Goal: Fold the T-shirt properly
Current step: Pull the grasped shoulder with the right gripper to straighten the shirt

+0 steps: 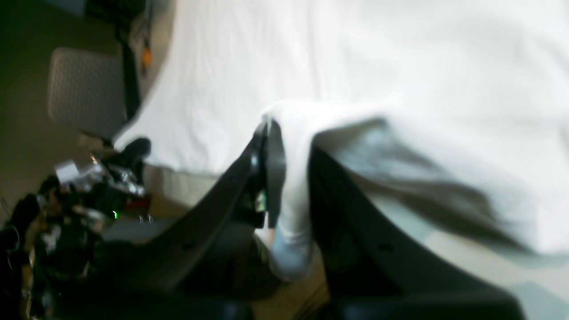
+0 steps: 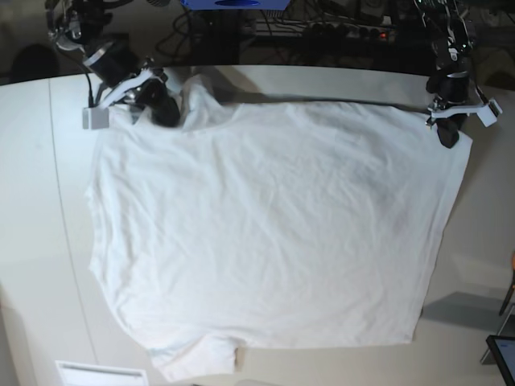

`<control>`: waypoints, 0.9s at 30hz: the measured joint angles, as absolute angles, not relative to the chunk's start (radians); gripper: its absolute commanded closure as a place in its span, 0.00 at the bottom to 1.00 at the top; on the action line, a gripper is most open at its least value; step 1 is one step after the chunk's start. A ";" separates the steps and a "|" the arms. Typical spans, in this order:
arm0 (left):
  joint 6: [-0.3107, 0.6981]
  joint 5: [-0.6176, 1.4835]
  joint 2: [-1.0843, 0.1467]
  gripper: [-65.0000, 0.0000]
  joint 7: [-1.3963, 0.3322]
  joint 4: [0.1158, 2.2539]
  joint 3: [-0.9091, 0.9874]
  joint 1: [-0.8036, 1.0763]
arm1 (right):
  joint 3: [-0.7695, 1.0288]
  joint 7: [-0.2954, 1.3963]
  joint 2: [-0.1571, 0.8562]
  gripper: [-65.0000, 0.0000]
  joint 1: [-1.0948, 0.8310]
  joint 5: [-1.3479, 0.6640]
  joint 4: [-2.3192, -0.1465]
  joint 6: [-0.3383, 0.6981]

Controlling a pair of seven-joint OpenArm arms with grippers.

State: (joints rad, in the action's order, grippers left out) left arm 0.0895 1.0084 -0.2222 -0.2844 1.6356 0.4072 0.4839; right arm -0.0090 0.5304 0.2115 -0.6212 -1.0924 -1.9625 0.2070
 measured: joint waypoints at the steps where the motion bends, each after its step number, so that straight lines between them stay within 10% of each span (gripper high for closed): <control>1: 0.076 1.010 -0.220 1.00 -0.284 1.636 0.407 0.468 | -0.009 0.546 0.211 1.00 -0.598 -1.104 -1.963 0.191; 27: -0.135 1.015 -0.169 1.00 -0.288 1.522 0.405 0.212 | -0.002 0.770 0.201 1.00 -0.199 -1.102 -1.729 0.077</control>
